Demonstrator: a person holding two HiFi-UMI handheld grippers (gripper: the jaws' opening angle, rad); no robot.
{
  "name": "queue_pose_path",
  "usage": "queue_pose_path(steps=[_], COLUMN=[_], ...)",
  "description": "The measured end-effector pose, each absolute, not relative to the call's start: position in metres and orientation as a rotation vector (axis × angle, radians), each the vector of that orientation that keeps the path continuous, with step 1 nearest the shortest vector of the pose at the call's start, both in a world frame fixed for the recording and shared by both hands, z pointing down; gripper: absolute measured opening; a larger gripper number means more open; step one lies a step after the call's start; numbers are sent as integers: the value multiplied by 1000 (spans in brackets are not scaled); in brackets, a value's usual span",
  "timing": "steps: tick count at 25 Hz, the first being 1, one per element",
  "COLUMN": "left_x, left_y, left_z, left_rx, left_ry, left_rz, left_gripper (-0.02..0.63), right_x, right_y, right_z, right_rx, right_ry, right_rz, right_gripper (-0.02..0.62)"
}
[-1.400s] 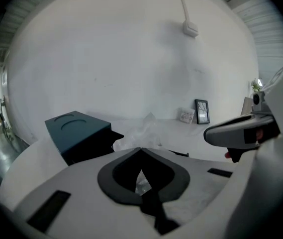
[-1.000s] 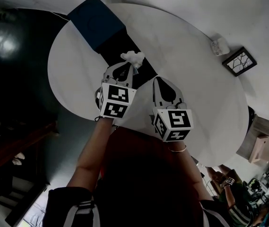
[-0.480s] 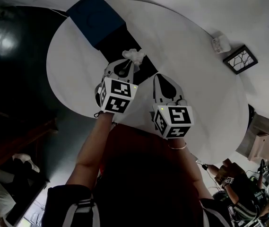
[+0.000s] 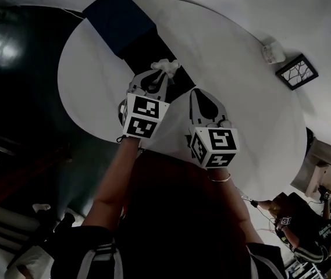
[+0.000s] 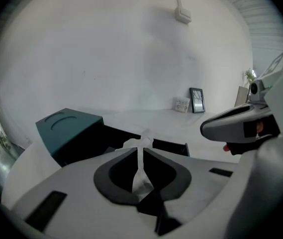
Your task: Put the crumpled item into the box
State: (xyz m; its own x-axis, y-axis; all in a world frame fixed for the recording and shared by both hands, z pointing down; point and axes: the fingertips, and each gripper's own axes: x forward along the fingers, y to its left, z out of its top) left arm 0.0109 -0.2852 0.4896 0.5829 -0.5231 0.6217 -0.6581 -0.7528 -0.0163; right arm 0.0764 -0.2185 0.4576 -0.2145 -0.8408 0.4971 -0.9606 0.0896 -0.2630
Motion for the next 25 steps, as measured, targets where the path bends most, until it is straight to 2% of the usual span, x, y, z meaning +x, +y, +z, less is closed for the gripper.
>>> queue_pose_path(steps=[25], left_x=[-26], left_y=[-238], left_z=[449], left_rx=[2531], left_ry=[-1059], left_rz=[569], left_gripper=[23], right_x=[59], right_y=[-192], right_z=[426], right_rx=[1858], right_ry=[-2181], right_rz=[679], right_gripper=[15])
